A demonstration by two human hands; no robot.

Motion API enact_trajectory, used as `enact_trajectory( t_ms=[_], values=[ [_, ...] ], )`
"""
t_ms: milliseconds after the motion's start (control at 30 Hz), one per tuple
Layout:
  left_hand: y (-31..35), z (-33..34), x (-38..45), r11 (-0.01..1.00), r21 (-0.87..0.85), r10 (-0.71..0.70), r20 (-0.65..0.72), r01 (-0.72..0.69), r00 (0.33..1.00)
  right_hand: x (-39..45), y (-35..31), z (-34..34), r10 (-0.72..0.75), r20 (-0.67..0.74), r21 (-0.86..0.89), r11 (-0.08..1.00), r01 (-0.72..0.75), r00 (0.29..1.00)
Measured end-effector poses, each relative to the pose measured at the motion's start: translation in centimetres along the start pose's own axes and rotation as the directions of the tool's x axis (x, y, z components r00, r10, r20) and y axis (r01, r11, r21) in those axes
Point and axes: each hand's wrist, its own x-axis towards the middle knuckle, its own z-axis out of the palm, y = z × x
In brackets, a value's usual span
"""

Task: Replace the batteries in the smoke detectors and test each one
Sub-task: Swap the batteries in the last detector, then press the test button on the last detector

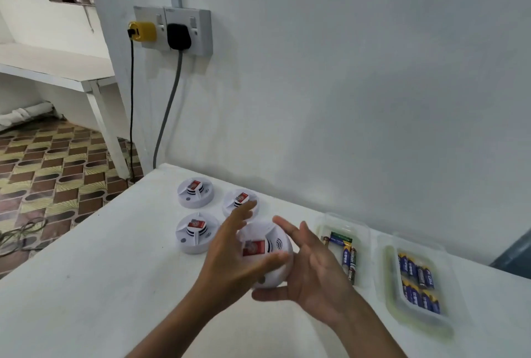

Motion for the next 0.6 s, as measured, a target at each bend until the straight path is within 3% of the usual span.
enact_trajectory(
  t_ms=[133,267,433,600],
  values=[
    [-3.1,-1.6,-1.6,0.914,-0.321,-0.25,0.034,0.247,0.968,-0.2,3.8,-2.9,0.026,0.035,0.105,0.994,-0.03,0.999],
    [-6.1,-1.8,-4.1,0.787,-0.467,-0.365,0.174,0.403,0.915,0.0,7.0,-3.8,0.054,-0.018,0.131,0.99,-0.051,0.998],
    [-8.9,-1.1,-5.9,0.62,-0.578,-0.405,0.343,0.53,0.847,0.7,10.1,-4.7,0.008,-0.113,0.021,1.0,-0.005,0.994],
    [-9.9,-1.4,-6.3,0.624,-0.589,-0.339,0.388,0.514,0.857,0.2,11.0,-5.4,-0.103,-0.143,-0.192,0.979,0.074,0.984]
  ],
)
